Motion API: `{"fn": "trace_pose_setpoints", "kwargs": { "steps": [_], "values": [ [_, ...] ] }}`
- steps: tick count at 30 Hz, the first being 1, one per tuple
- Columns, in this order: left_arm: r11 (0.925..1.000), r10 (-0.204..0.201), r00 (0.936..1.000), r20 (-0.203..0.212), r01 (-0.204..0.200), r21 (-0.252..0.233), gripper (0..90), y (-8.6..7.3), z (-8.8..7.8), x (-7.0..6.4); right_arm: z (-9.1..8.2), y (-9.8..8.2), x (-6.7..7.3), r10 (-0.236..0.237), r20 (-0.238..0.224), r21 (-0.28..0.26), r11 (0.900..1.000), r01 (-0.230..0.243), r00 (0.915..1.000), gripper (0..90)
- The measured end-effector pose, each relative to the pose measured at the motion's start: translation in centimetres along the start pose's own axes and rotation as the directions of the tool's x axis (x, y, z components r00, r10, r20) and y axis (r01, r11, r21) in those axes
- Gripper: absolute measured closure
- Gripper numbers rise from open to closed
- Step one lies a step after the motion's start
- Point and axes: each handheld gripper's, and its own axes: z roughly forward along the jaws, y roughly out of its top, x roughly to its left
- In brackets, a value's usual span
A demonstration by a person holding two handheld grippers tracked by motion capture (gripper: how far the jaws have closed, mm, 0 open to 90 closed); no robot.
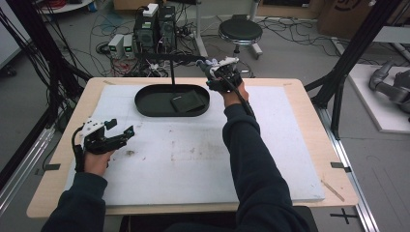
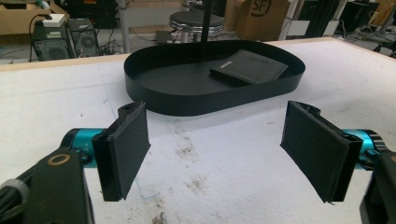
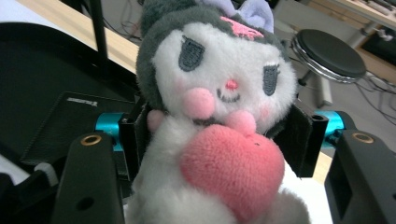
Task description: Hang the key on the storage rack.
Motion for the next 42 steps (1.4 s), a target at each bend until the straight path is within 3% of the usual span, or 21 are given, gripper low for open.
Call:
{"fn": "trace_pose_setpoints", "kwargs": {
  "steps": [6,14,20,22,25,26,28,31,36,39,41,42],
  "values": [
    [1.0,-0.002,1.0,0.0,0.002,-0.001,23.0,0.0,0.0,0.0,1.3,-0.3,0.6,-0.017,0.017,0.039,0.999,0.016,0.9997,37.7],
    [1.0,-0.002,1.0,-0.001,0.002,-0.002,22.9,0.0,0.0,0.0,3.7,-0.7,2.6,-0.031,-0.014,0.065,0.997,0.032,0.9994,38.6],
    [1.0,0.0,1.0,0.002,0.0,0.003,23.0,0.0,0.0,0.0,4.8,-1.1,3.1,0.041,-0.063,0.043,0.998,-0.039,0.9972,37.5],
    [1.0,-0.003,1.0,0.002,0.003,0.002,23.0,0.0,0.0,0.0,4.9,-1.2,3.3,0.054,-0.094,0.039,0.998,-0.051,0.9941,34.4],
    [1.0,0.001,1.0,0.003,-0.001,0.003,23.0,0.0,0.0,0.0,5.0,-1.3,3.6,0.049,-0.09,0.046,0.998,-0.045,0.9948,25.8],
    [1.0,0.001,1.0,0.005,-0.001,0.004,23.0,0.0,0.0,-0.1,4.9,-1.3,3.5,0.055,-0.085,0.045,0.998,-0.051,0.9949,19.8],
    [1.0,0.0,1.0,0.004,0.0,0.003,22.9,0.0,0.0,-0.1,4.5,-1.3,3.4,0.082,-0.077,0.024,0.997,-0.08,0.9937,18.8],
    [1.0,0.0,1.0,0.003,0.0,0.003,22.9,0.0,0.0,-0.1,3.7,-1.2,2.9,0.09,-0.104,-0.005,0.996,-0.091,0.9905,18.8],
    [1.0,0.003,1.0,0.009,-0.003,0.005,23.0,0.0,0.0,-0.1,2.0,-1.3,2.2,0.084,-0.146,-0.011,0.996,-0.086,0.9858,18.8],
    [1.0,0.003,0.9999,0.011,-0.003,0.005,22.9,0.0,0.0,-0.2,0.5,-1.9,1.6,0.068,-0.164,-0.056,0.995,-0.078,0.9841,18.9],
    [1.0,0.003,0.9999,0.013,-0.003,0.006,23.0,0.0,0.0,-0.2,-0.3,-2.3,0.9,0.082,-0.226,-0.025,0.996,-0.09,0.9706,18.8],
    [1.0,0.004,0.9999,0.013,-0.004,0.007,22.9,0.0,0.0,-0.3,-0.7,-2.4,0.6,0.085,-0.236,-0.006,0.996,-0.089,0.968,18.9]
  ]
}}
